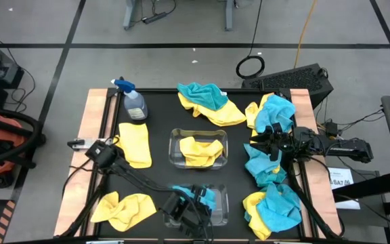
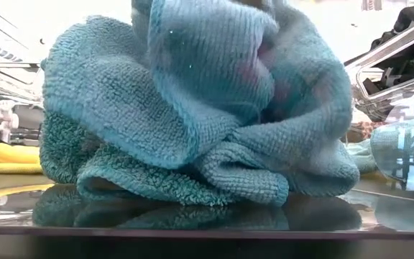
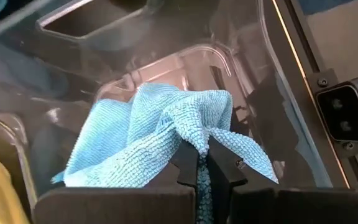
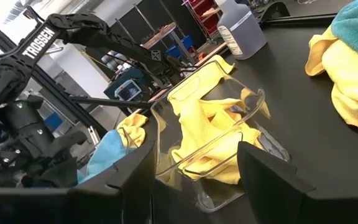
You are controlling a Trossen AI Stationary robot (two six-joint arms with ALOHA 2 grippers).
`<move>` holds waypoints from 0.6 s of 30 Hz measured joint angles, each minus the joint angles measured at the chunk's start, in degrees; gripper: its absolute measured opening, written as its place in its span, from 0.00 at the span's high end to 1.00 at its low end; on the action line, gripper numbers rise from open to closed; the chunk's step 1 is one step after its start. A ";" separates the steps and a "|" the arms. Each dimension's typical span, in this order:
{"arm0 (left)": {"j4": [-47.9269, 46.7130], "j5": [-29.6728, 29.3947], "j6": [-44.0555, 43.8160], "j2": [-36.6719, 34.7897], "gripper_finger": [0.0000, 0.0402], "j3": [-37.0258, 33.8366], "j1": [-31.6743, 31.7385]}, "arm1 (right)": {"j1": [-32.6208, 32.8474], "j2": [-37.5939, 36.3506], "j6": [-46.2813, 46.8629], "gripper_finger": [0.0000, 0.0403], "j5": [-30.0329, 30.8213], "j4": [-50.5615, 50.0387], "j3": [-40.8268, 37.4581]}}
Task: Sort microfiber towel by color & place in baskets
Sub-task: Put the blue microfiber cloth into the bottom transparent bin
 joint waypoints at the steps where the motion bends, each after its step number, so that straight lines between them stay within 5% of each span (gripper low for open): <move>1: 0.01 0.00 -0.39 0.01 0.98 0.00 0.09 | 0.02 0.00 0.00 0.47 0.00 -0.02 0.00; 18: 1.86 3.49 -1.01 4.21 0.94 0.00 3.65 | 0.02 0.00 0.00 0.47 0.00 0.00 0.00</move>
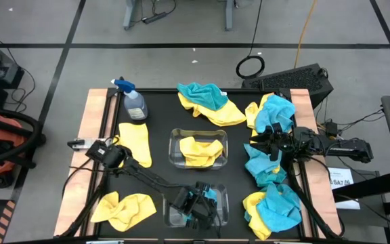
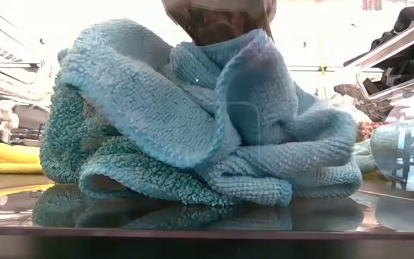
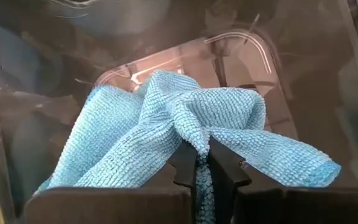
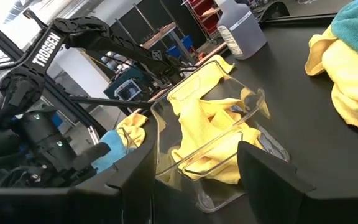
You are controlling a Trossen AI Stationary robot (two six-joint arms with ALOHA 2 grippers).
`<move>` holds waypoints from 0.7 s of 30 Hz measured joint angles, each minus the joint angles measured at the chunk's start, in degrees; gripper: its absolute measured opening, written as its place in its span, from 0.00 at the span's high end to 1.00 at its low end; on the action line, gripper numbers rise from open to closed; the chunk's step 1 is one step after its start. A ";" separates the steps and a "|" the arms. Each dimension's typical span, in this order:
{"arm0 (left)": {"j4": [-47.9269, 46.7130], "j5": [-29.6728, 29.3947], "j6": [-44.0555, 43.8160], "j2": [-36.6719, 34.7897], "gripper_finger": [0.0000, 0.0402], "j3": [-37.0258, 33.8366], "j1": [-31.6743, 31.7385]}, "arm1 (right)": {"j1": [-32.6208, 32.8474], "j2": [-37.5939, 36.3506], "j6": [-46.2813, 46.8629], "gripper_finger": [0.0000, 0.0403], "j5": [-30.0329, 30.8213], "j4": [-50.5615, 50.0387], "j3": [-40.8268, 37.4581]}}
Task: Sort microfiber towel by color & place in baskets
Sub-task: Put the blue microfiber cloth into the bottom transparent bin
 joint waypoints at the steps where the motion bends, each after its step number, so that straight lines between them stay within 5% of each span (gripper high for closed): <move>1: 0.14 0.16 0.00 0.08 0.94 0.00 0.18 | -0.01 0.00 0.00 0.47 0.00 0.00 0.00; 21: -0.63 1.30 1.75 0.19 0.94 0.00 1.50 | 0.00 0.00 0.02 0.47 0.00 0.00 0.00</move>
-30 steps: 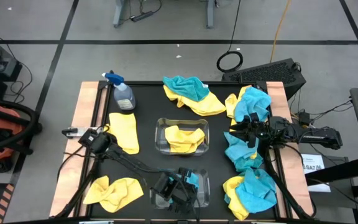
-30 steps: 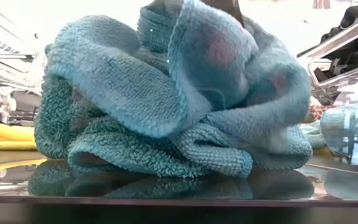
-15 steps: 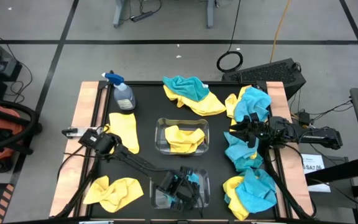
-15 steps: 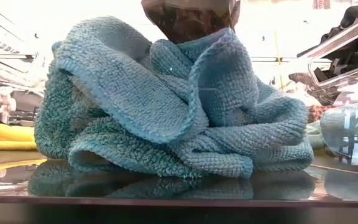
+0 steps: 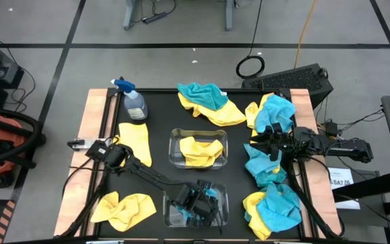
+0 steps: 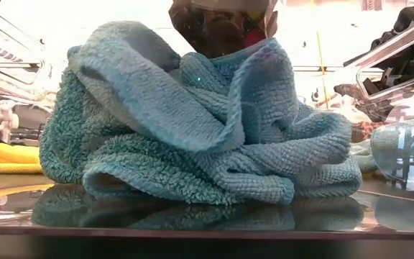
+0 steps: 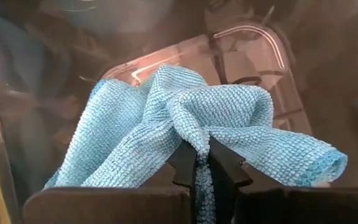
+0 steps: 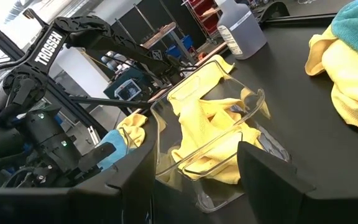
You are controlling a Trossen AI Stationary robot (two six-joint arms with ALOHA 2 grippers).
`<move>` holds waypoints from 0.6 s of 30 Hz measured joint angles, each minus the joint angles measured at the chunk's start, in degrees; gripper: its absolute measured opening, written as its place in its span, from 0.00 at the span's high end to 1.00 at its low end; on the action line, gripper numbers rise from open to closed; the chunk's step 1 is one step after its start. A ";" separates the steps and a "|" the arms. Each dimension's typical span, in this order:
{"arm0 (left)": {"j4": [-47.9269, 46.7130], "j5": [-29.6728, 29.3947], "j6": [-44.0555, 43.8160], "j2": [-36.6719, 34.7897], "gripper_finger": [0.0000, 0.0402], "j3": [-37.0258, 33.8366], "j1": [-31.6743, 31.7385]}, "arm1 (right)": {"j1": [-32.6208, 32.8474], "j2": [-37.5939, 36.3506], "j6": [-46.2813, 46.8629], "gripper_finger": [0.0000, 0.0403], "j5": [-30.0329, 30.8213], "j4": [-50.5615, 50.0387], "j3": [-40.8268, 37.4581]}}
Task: Sort microfiber towel by color & place in baskets
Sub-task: Put the blue microfiber cloth into the bottom transparent bin
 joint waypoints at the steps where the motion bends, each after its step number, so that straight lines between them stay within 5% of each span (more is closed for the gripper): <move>1: 0.01 0.01 -0.05 0.00 0.94 0.00 0.10 | -0.02 0.00 -0.02 0.47 0.00 0.00 0.00; 7: -0.11 1.72 -0.13 0.00 0.92 0.00 0.30 | 0.00 0.01 0.00 0.47 0.00 -0.02 0.00; 18: -5.41 3.15 1.48 -0.09 0.72 0.00 0.91 | 0.00 0.00 -0.02 0.47 0.00 -0.01 0.00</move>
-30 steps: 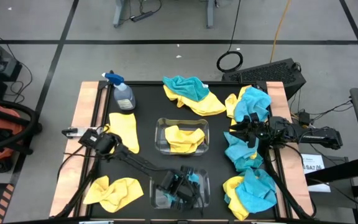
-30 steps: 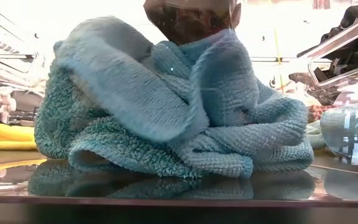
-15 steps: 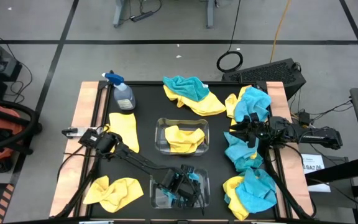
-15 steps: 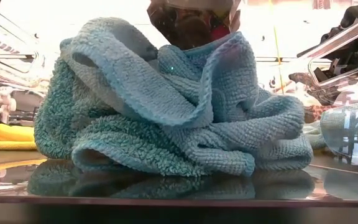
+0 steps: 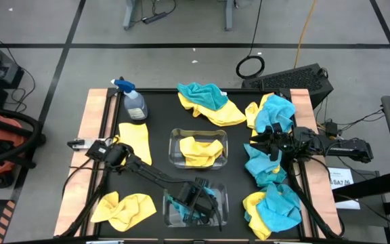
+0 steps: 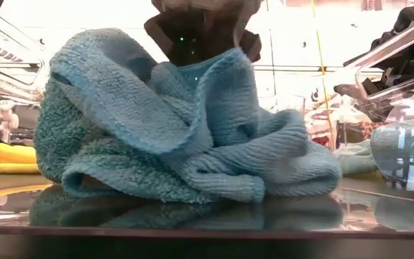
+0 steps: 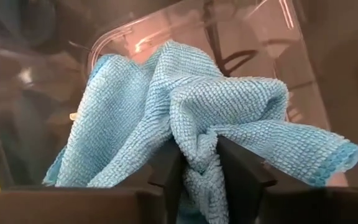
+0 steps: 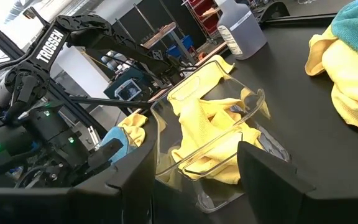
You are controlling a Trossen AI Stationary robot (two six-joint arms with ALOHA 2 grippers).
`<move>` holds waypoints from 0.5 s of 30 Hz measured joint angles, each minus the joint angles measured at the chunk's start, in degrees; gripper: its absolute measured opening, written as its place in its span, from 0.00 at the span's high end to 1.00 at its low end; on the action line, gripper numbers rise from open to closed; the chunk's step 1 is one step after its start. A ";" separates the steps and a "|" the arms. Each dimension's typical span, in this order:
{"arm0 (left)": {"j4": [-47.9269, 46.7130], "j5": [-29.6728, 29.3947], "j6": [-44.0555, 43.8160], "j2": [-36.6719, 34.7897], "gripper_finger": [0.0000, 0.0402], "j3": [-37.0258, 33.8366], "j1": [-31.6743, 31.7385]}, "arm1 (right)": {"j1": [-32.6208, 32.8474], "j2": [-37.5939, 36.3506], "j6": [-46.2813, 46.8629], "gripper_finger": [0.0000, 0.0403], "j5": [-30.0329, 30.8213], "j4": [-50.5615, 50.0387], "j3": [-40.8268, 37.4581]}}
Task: Sort microfiber towel by color & place in baskets
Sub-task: Put the blue microfiber cloth into the bottom transparent bin
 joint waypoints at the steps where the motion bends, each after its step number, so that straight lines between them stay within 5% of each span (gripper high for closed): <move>1: -0.47 0.01 0.27 -0.20 0.70 0.00 0.02 | -0.01 0.00 0.00 0.47 0.00 0.01 0.00; 9: -3.20 5.10 -0.14 -1.92 0.51 2.55 0.25 | -0.02 0.02 0.02 0.47 0.00 0.01 0.00; 15: -3.83 9.09 -2.09 -5.83 0.46 6.63 0.20 | 0.00 0.11 0.00 0.47 0.00 0.01 0.02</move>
